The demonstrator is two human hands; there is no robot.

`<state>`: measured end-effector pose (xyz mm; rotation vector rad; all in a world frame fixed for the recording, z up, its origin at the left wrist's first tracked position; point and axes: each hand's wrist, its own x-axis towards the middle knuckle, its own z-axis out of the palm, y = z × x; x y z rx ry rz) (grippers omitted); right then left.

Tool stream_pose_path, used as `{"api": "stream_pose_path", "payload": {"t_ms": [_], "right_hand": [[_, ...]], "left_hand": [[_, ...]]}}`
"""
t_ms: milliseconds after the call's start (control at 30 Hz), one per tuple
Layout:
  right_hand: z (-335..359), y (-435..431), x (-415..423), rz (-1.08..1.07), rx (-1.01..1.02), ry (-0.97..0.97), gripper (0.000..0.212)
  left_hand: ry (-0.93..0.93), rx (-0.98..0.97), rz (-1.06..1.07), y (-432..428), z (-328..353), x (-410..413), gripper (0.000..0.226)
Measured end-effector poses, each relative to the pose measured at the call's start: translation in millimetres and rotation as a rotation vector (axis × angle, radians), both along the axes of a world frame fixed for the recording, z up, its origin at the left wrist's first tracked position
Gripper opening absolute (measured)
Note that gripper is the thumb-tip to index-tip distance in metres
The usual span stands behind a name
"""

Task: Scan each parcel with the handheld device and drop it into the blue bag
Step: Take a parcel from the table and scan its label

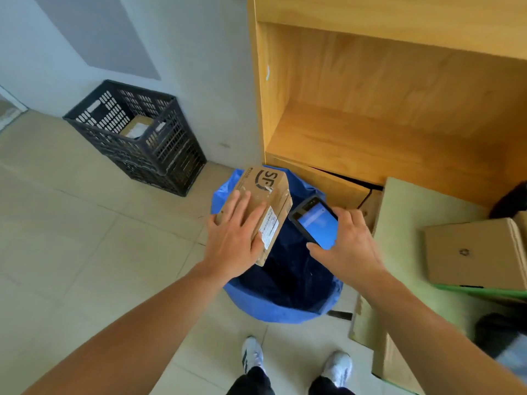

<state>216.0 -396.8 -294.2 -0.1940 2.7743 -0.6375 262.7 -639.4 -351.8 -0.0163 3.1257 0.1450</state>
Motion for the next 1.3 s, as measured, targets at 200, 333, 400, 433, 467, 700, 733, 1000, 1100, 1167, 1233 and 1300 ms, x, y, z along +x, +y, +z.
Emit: {"api": "stream_pose_path", "payload": {"t_ms": [200, 333, 400, 433, 467, 700, 733, 1000, 1100, 1167, 1233, 1300], "right_hand": [[-57, -33, -38, -0.031, 0.033, 0.025, 0.089], [-109, -47, -70, -0.026, 0.046, 0.04, 0.085], [-137, -52, -86, -0.019, 0.052, 0.061, 0.085], [-153, -55, -94, -0.018, 0.048, 0.072, 0.085], [-169, -60, -101, -0.011, 0.044, 0.079, 0.087], [-283, -85, -146, 0.084, 0.029, 0.136, 0.093], [-295, -86, -149, 0.108, 0.028, 0.149, 0.093], [-340, -91, -157, 0.224, 0.048, 0.301, 0.092], [-341, -92, -159, 0.227, 0.048, 0.326, 0.09], [-341, -93, -159, 0.231, 0.041, 0.347, 0.088], [-341, -93, -158, 0.226, 0.032, 0.367, 0.087], [-339, -92, -154, 0.224, 0.032, 0.377, 0.086]], "left_hand": [[0.003, -0.024, -0.005, -14, -51, -30, 0.067], [-0.023, -0.026, -0.01, -15, -105, -50, 0.066], [-0.048, -0.028, -0.018, -11, -138, -60, 0.066], [-0.051, -0.023, -0.032, -9, -157, -66, 0.066], [-0.057, -0.03, -0.042, -10, -175, -72, 0.066], [-0.126, -0.092, -0.023, -15, -292, -112, 0.063], [-0.161, -0.088, -0.028, -14, -307, -114, 0.065], [-0.194, -0.084, -0.076, -9, -394, -107, 0.07], [-0.138, -0.068, -0.075, -13, -411, -105, 0.07], [-0.11, -0.012, -0.088, -13, -423, -110, 0.07], [-0.1, 0.041, -0.102, -9, -431, -118, 0.069], [-0.094, 0.029, -0.125, -5, -433, -124, 0.069]]}}
